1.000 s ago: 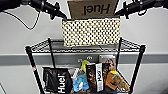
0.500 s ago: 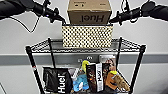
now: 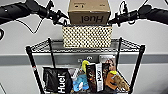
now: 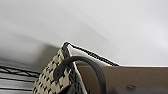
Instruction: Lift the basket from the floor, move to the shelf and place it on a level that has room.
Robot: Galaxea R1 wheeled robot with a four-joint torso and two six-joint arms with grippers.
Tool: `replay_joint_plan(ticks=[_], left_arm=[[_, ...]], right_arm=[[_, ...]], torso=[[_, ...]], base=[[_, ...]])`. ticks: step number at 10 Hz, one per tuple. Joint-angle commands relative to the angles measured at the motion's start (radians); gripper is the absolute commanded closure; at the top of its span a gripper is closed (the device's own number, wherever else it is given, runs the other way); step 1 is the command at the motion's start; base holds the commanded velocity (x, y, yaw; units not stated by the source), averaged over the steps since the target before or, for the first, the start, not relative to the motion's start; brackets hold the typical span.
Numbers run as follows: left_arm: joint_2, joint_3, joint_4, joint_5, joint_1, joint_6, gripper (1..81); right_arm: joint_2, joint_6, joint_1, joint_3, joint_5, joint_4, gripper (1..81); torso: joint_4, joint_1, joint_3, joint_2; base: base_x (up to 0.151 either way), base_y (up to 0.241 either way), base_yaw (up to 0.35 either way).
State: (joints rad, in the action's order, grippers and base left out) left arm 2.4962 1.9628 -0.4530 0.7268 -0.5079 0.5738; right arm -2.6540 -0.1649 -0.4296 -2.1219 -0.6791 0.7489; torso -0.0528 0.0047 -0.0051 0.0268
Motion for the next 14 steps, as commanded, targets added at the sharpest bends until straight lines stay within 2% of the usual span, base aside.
replay_joint_plan(ticks=[1,6,7,9,14], left_arm=[[0.000,-0.036,-0.001,-0.003,-0.171,-0.009,1.0],[-0.023,-0.062,-0.019,-0.004,-0.202,-0.008,1.0],[-0.029,-0.068,-0.021,-0.004,-0.203,-0.008,1.0],[-0.055,-0.097,-0.021,-0.001,-0.223,-0.008,1.0],[-0.268,-0.318,-0.024,0.003,-0.266,0.003,1.0]], right_arm=[[0.003,0.005,-0.166,0.016,-0.005,0.026,81.1],[0.052,0.036,-0.174,0.073,0.013,0.089,81.1],[0.053,0.036,-0.175,0.077,0.015,0.089,1.0],[0.081,0.038,-0.188,0.105,0.015,0.092,1.0],[0.343,0.032,-0.228,0.403,0.036,0.129,1.0]], torso=[[0.000,0.000,0.000,0.000],[0.000,0.000,0.000,0.000],[0.000,0.000,0.000,0.000],[0.000,0.000,0.000,0.000],[0.000,0.000,0.000,0.000]], base=[[0.000,0.000,0.000],[0.000,0.000,0.000],[0.000,0.000,0.000],[0.000,0.000,0.000],[0.000,0.000,0.000]])
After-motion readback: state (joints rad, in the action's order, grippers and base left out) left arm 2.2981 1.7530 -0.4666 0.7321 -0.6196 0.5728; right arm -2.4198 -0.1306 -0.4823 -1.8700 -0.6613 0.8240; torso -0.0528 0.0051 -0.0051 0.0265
